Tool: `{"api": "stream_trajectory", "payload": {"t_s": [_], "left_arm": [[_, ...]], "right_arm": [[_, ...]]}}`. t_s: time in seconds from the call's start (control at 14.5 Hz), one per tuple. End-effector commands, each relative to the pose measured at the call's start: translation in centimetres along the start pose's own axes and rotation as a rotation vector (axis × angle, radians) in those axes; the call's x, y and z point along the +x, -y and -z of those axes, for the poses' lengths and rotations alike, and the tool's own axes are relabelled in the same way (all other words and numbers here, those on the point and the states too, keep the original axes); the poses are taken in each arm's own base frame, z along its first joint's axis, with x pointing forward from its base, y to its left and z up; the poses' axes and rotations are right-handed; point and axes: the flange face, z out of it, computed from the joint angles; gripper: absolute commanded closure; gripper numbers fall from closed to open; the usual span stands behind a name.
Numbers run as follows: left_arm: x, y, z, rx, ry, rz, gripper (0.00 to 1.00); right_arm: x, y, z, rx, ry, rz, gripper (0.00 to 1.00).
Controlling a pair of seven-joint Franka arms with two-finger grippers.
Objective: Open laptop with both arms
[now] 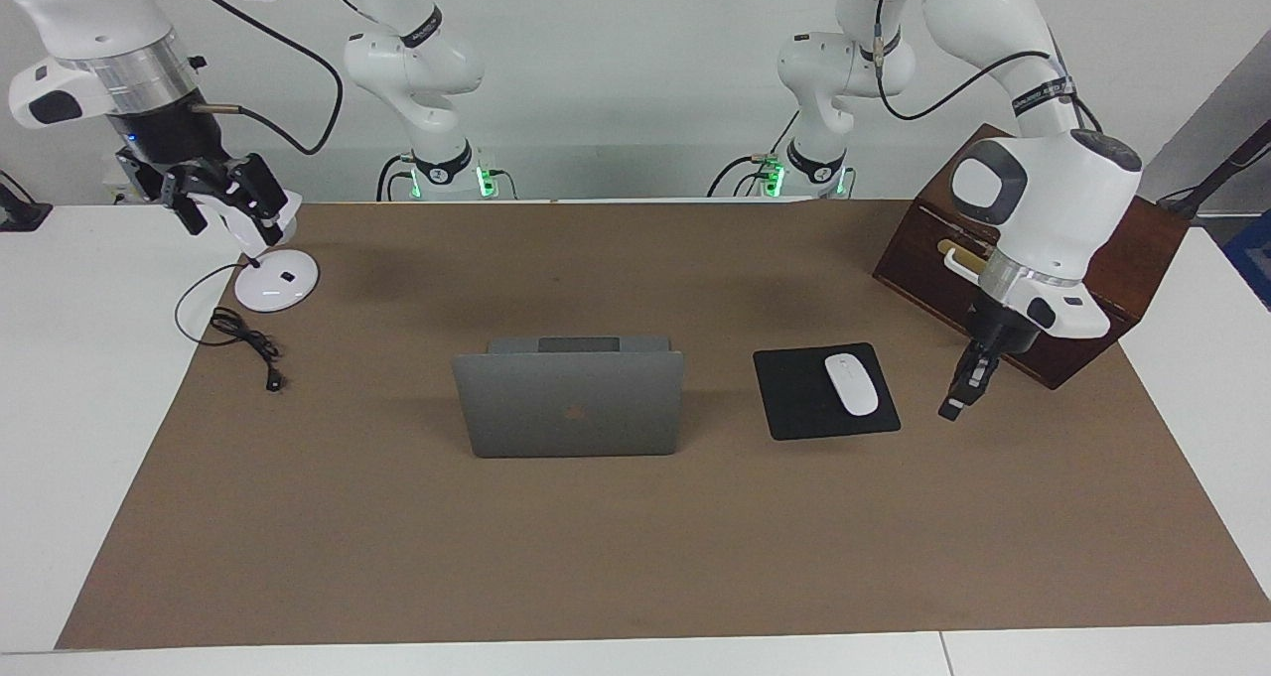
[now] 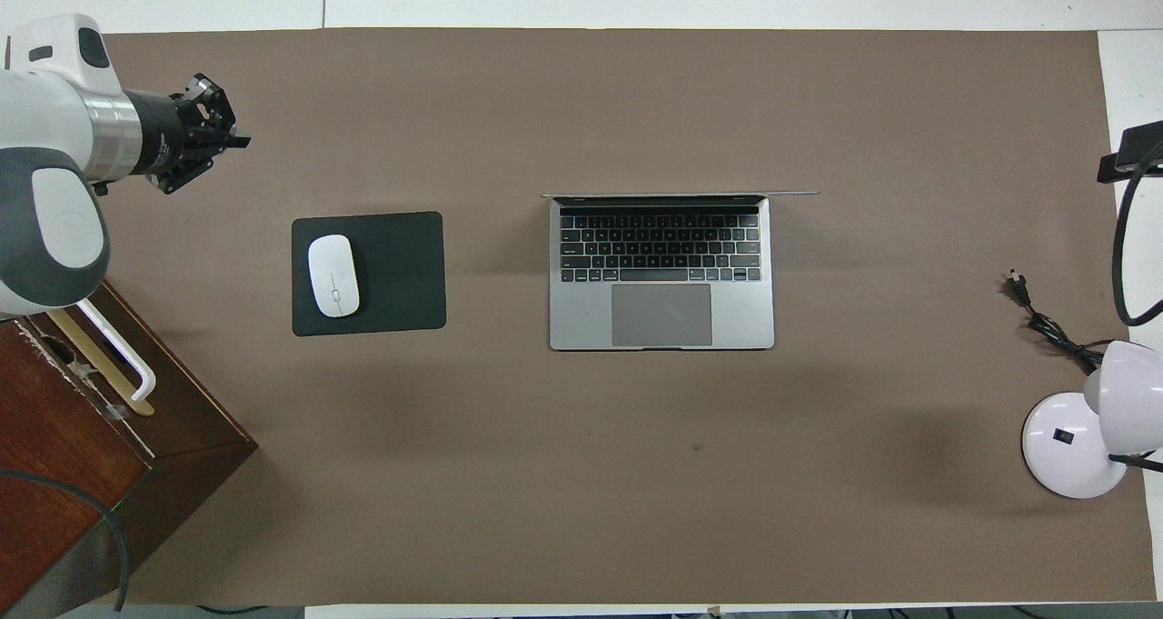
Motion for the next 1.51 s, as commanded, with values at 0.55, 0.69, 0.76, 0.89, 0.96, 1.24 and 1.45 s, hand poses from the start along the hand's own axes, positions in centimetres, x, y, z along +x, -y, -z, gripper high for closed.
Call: {"api": "stream_trajectory", "payload": {"t_s": [0.55, 0.69, 0.76, 0.89, 0.96, 1.24, 1.45], "left_arm": [[-5.0, 5.7, 9.8, 0.319, 0.215, -0.352, 0.71], [-5.2, 5.8, 9.9, 0.326, 0.232, -0.383, 0.00], [-5.2, 6.0, 10.0, 0.335, 0.245, -0.385, 0.00], [-5.5, 5.9, 10.7, 0.345, 0.258, -0.391, 0.00], [-6.1, 5.7, 11.5, 0.348, 0.264, -0.402, 0.00], [-6.0, 4.9, 15.4, 0.340, 0.301, -0.557, 0.00], [-6.5, 4.2, 16.2, 0.376, 0.264, -0.617, 0.00]], "right_arm": [[-0.9, -0.7, 0.1, -0.023, 0.017, 0.030, 0.00], [-0.8, -0.7, 0.2, -0.040, 0.014, 0.090, 0.00], [-0.8, -0.8, 0.2, -0.055, 0.012, 0.115, 0.00], [-1.0, -0.7, 0.2, -0.060, 0.021, 0.129, 0.00], [-1.0, -0.5, 0.3, -0.060, 0.023, 0.132, 0.00], [-1.1, -0.4, 0.4, -0.070, 0.024, 0.186, 0.00], [-1.1, -0.2, 0.4, -0.072, 0.022, 0.210, 0.00]]}}
